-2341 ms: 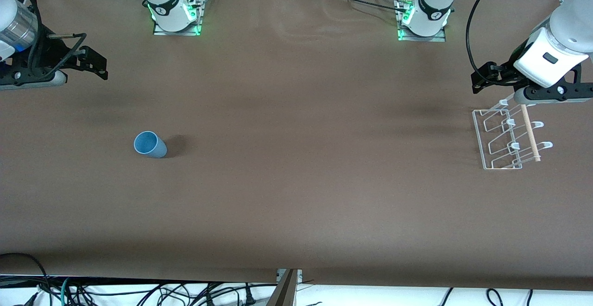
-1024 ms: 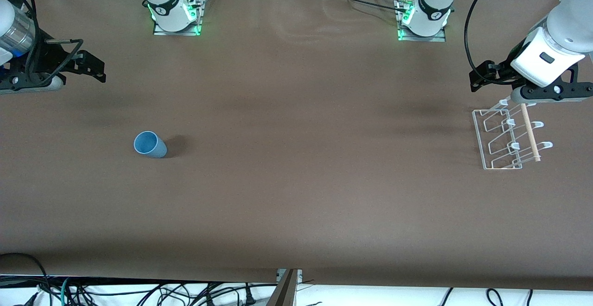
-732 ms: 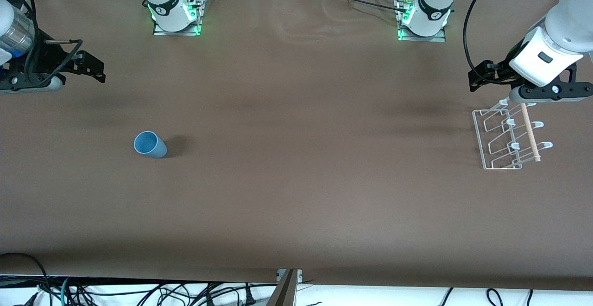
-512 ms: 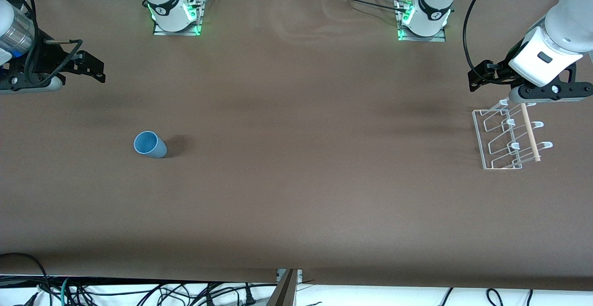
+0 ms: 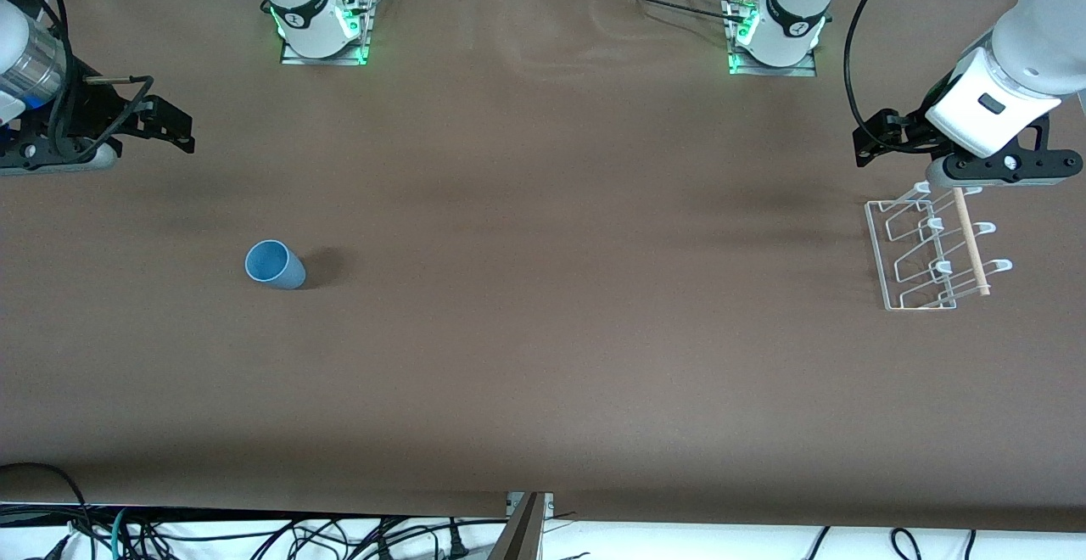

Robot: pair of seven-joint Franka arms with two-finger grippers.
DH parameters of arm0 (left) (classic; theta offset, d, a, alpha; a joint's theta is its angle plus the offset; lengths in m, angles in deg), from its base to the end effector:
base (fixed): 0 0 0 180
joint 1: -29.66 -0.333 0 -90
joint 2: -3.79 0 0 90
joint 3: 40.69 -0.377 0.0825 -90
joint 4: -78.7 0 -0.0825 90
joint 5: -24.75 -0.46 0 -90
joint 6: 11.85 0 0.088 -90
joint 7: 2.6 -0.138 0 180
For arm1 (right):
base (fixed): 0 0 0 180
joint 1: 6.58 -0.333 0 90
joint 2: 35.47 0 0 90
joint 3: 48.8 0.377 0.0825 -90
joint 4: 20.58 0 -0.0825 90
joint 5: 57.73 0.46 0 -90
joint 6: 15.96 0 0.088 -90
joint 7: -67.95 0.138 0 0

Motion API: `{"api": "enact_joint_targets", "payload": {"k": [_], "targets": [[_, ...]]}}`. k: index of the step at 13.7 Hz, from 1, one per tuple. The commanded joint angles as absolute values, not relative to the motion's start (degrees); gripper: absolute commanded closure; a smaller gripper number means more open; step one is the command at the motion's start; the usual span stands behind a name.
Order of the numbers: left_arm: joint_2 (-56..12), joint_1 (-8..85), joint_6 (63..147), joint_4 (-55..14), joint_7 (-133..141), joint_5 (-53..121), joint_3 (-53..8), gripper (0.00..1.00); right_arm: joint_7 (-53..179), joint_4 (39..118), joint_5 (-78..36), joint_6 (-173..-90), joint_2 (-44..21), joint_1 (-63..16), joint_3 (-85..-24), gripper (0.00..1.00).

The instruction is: Transfer cup to left arm and place on rack

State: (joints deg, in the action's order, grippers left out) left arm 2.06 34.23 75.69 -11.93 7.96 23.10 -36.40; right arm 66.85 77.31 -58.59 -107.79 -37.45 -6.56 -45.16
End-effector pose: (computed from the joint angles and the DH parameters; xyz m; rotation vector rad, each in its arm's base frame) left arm 0.6261 -0.0928 0.6260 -3.0985 -0.0459 0.1215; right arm 0.6123 0.0373 0.6034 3.1182 0.1299 -0.1107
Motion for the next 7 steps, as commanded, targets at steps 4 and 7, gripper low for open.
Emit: {"api": "enact_joint_targets", "payload": {"k": [4, 7], "targets": [[2.3, 34.3, 74.5, -10.9, 6.9, 22.1, -36.3, 0.0, 66.4, 76.6, -57.8, -107.4, -37.0, -5.8, -44.8, 0.01], [2.4, 34.1, 74.4, -10.9, 6.9, 22.1, -36.4, 0.0, 66.8, 76.6, -57.8, -107.5, -36.4, -5.9, -44.8, 0.01]]}}
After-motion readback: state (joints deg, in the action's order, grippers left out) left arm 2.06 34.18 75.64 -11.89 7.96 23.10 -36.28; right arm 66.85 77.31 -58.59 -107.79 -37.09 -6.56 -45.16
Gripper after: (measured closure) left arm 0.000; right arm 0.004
